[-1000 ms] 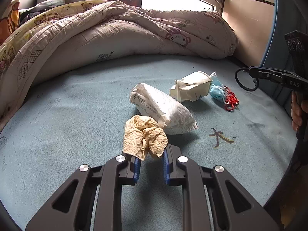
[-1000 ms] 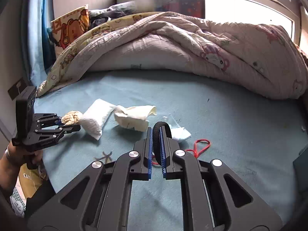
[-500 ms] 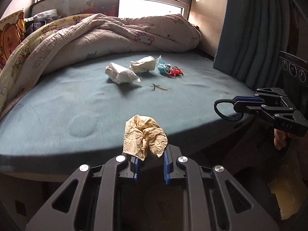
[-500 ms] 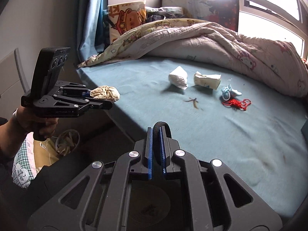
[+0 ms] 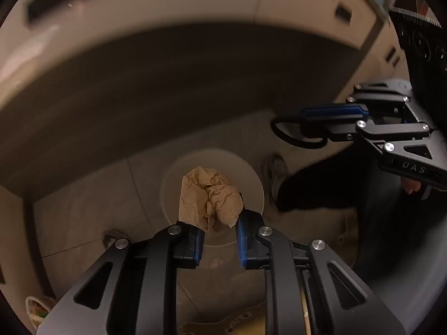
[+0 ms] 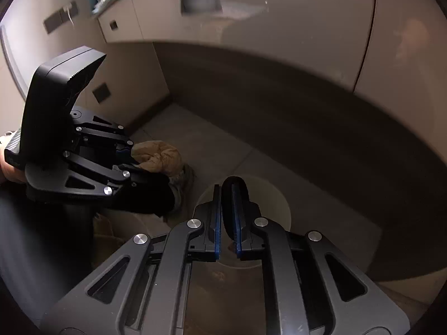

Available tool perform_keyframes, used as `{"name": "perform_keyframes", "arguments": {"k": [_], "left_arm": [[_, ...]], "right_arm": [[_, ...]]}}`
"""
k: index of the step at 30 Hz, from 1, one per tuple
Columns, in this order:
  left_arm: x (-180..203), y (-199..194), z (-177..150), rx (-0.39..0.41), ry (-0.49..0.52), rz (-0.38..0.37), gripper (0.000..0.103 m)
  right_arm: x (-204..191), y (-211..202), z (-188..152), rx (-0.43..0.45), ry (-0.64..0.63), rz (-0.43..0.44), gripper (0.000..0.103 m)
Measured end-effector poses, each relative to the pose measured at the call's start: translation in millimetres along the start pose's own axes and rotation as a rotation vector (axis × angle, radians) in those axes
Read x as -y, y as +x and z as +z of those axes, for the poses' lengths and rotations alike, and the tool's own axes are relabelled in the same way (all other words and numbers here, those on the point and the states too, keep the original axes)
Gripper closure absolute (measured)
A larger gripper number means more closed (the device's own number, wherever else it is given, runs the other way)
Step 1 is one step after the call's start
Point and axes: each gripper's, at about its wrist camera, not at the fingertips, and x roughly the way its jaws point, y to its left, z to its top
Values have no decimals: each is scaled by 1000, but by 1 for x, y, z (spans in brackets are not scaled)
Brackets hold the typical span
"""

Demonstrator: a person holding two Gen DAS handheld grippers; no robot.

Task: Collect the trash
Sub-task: 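Carry the paper and cord down to the bin and release them, then bring both tools back up to the mattress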

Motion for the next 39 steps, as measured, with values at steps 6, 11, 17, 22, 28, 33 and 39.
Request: {"name": "perform_keyframes", "arguments": {"k": [6,11,17,22,28,33,39], "left_arm": [[-2,37,-3,-77,28,-61,78],[-2,42,-7,-82,-8,-27,32],[-3,34,-7,-57,-3,1,13],[-23,7,-3,32,-89,8,6],[-43,-1,-3,52,-178,24,6],[-36,-9,1,63,-155,40,6],[-32,-52,9,152,-120,49,6]], "right_arm": [[3,41,-17,-156,-14,-10,95],[5,54,-23,-202,-2,-3,95],[4,60,-24,-211,5,20,95],[8,71,-22,-236,12,41,95],[5,103,-18,-277,-30,-10,41],[15,93,-15,-213,20,-62,12],[18,30,-5,-47,21,-79,12]]}}
